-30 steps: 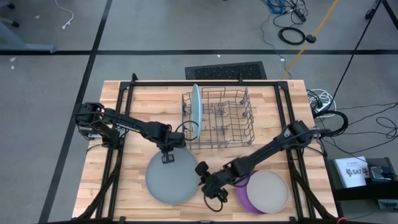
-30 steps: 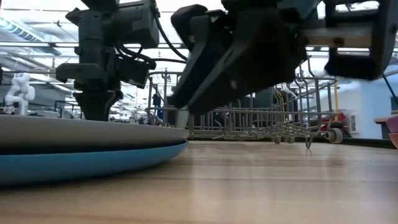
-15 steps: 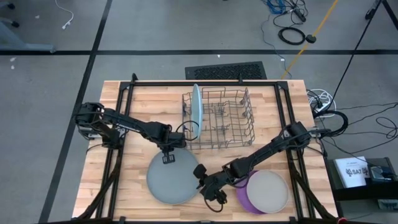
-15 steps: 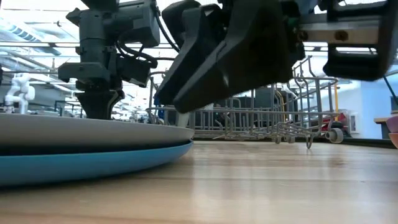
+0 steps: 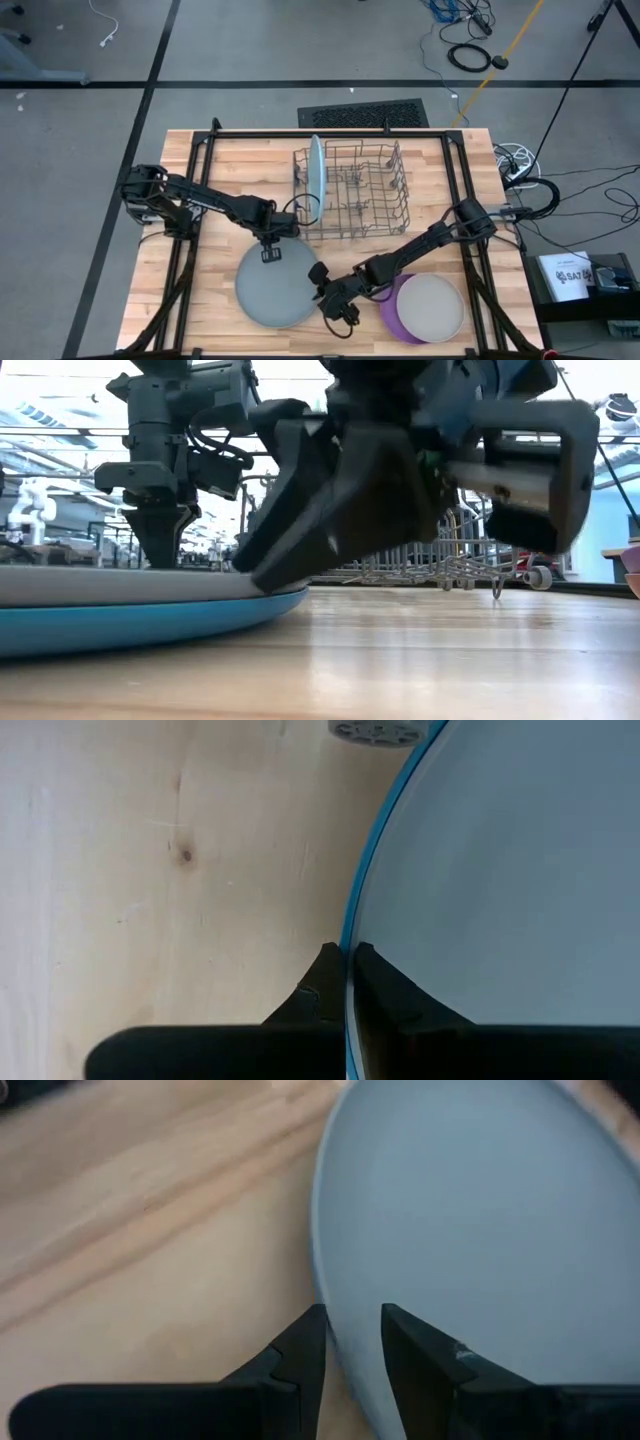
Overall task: Sort dishes
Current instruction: Put the gray plate into the dish rack
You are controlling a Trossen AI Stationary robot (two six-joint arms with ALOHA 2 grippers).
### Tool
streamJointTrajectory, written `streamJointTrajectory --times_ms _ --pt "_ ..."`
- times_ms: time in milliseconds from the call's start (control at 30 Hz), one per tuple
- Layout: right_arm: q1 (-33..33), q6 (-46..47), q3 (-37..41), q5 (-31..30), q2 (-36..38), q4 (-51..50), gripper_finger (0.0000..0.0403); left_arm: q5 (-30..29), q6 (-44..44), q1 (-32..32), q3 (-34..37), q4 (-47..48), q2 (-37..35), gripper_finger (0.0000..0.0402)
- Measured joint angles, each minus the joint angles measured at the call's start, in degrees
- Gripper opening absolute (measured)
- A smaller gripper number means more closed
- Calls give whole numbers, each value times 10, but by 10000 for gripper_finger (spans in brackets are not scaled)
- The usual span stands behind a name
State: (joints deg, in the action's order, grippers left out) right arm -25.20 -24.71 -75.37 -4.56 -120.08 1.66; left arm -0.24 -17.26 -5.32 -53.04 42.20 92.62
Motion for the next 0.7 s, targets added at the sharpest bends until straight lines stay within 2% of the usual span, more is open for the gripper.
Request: streamJointTrajectory --times_ms 267,533,700 --pt "6 -14 -1 2 -14 7 85 0 0 0 0 -7 0 1" --pt "6 -36 -1 6 -14 10 11 -4 3 1 0 -16 0 1" --pt "6 -38 -1 6 -14 8 17 -5 8 0 0 -14 0 1"
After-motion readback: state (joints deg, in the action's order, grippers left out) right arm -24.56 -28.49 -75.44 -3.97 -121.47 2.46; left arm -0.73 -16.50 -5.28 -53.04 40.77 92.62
